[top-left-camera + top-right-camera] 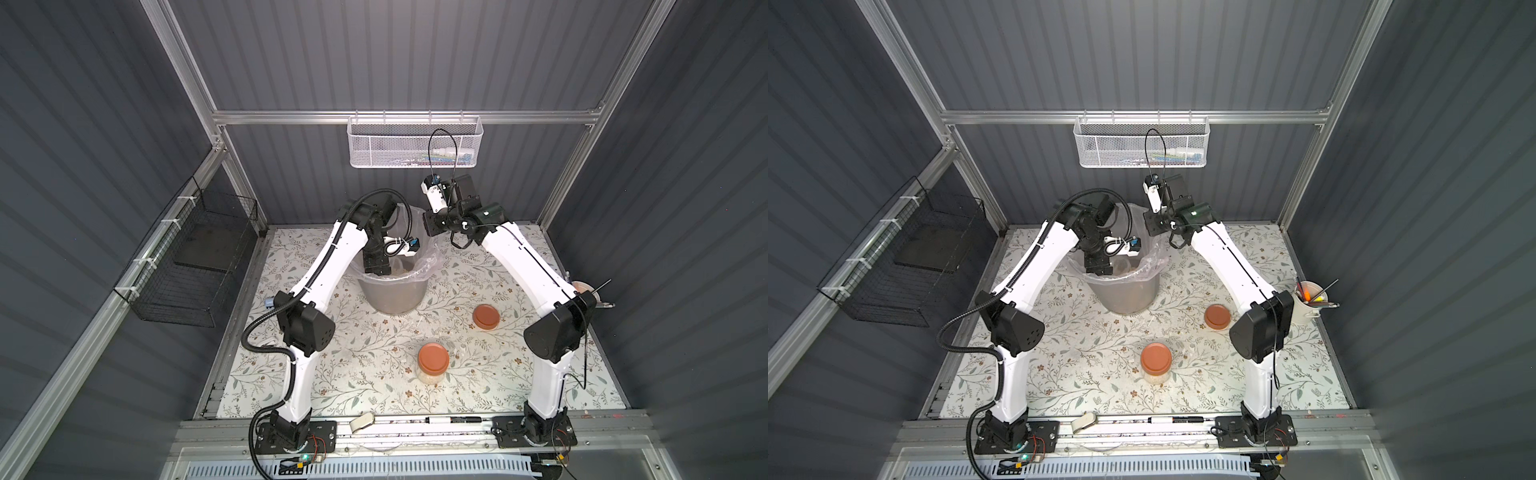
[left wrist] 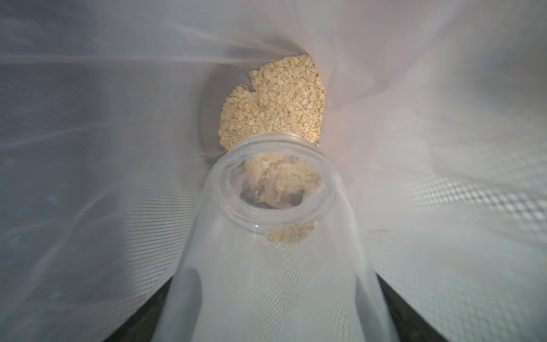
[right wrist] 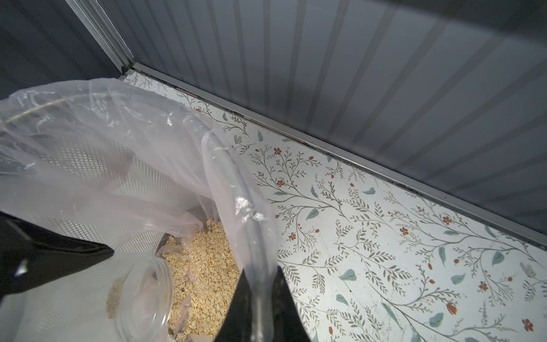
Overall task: Empty expired oatmeal from jars
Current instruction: Pick up the trash bin from the center of the board.
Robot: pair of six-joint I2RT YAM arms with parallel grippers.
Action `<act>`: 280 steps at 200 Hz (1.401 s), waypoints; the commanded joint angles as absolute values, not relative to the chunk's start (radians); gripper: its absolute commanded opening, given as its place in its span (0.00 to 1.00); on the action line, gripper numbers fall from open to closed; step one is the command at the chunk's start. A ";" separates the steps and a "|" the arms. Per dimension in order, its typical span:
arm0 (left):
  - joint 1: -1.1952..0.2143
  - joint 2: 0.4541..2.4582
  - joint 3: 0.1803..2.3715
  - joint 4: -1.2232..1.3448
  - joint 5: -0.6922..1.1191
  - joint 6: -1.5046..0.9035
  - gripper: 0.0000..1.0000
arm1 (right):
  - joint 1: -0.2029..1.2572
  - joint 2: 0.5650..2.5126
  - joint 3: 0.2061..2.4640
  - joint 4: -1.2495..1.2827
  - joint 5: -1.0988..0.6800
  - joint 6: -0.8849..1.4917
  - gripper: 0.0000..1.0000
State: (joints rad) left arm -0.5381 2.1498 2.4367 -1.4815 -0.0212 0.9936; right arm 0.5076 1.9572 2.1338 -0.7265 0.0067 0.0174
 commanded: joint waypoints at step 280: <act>-0.598 2.063 2.501 -1.516 -0.316 1.086 0.00 | 0.511 1.937 2.123 -0.701 -0.041 -0.026 0.03</act>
